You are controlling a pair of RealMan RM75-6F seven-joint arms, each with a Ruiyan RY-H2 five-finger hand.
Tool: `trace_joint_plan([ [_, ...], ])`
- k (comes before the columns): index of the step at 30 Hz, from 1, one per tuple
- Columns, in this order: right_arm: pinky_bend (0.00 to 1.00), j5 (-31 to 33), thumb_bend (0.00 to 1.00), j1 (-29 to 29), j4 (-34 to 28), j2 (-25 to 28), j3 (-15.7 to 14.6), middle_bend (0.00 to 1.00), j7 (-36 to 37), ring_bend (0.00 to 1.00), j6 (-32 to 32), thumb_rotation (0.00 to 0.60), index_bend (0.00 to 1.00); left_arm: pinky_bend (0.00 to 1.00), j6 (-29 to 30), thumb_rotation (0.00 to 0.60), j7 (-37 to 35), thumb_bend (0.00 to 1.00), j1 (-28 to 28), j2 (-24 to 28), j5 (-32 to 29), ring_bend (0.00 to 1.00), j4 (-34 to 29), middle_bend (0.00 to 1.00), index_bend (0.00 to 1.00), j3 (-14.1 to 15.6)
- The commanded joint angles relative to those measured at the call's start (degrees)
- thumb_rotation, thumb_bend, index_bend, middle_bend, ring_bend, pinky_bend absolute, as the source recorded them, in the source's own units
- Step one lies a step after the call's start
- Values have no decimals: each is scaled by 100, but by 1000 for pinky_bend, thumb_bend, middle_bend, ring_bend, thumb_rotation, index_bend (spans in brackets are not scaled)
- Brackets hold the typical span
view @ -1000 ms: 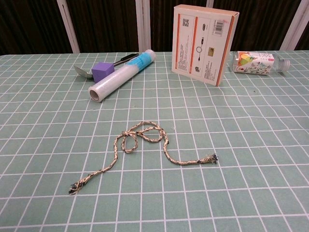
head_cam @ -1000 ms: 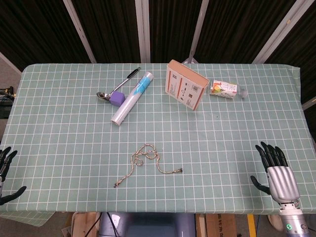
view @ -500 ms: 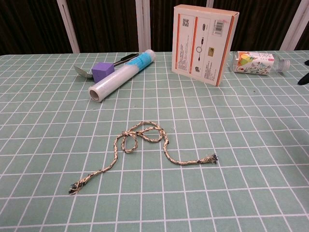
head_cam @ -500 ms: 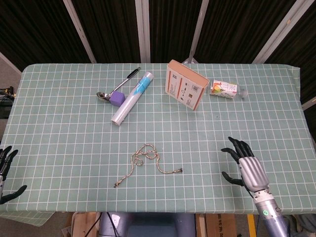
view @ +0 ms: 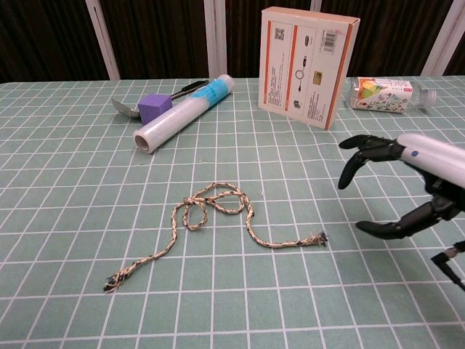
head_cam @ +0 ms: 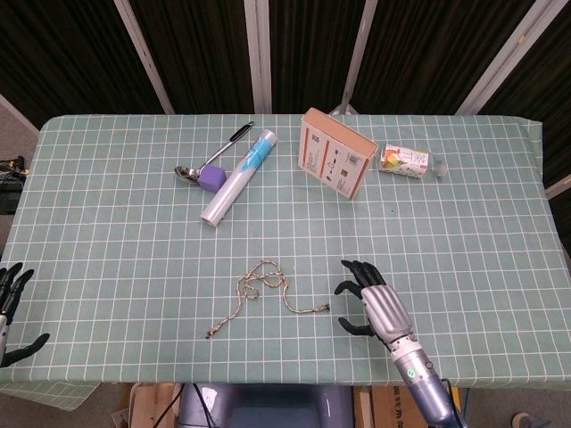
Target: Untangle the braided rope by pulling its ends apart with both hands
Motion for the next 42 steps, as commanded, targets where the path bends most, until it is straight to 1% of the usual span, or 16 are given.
trace_joint_plan([
  [1, 0, 220, 287, 148, 188, -354, 61, 114, -215, 0, -102, 600, 426, 0, -13, 600, 5, 24, -10, 0, -5, 0, 0, 0, 9, -4],
  [6, 0, 414, 287, 253, 396, -700, 88, 115, -405, 0, -150, 600, 430, 0, -56, 600, -18, 24, -27, 3, -29, 0, -5, 0, 9, -4],
  [10, 0, 540, 286, 322, 639, -942, 98, 120, -498, 0, -176, 600, 461, 0, -111, 600, -25, 24, -49, 10, -34, 0, -16, 0, 9, 7],
  [15, 0, 659, 315, 372, 835, -1151, 122, 126, -498, 0, -193, 600, 498, 0, -153, 600, -40, 24, -69, 15, -44, 0, -20, 0, 9, 11],
  [21, 0, 696, 322, 433, 1028, -1427, 102, 127, -553, 0, -178, 600, 506, 0, -195, 600, -61, 25, -95, 20, -64, 0, -35, 0, 9, 5],
  [24, 0, 731, 346, 473, 1146, -1575, 109, 131, -596, 0, -178, 600, 519, 0, -205, 600, -83, 25, -99, 27, -78, 0, -40, 0, 9, 3],
  [29, 0, 771, 366, 507, 1279, -1713, 105, 131, -648, 0, -161, 600, 522, 0, -223, 600, -137, 24, -108, 46, -109, 0, -45, 0, 9, -5],
  [38, 0, 842, 410, 521, 1352, -1805, 74, 131, -710, 0, -135, 600, 522, 0, -238, 600, -194, 24, -119, 69, -122, 0, -60, 0, 9, -5],
  [42, 0, 867, 415, 529, 1359, -1829, 71, 132, -722, 0, -132, 600, 522, 0, -238, 600, -203, 25, -117, 75, -126, 0, -64, 0, 9, -1],
])
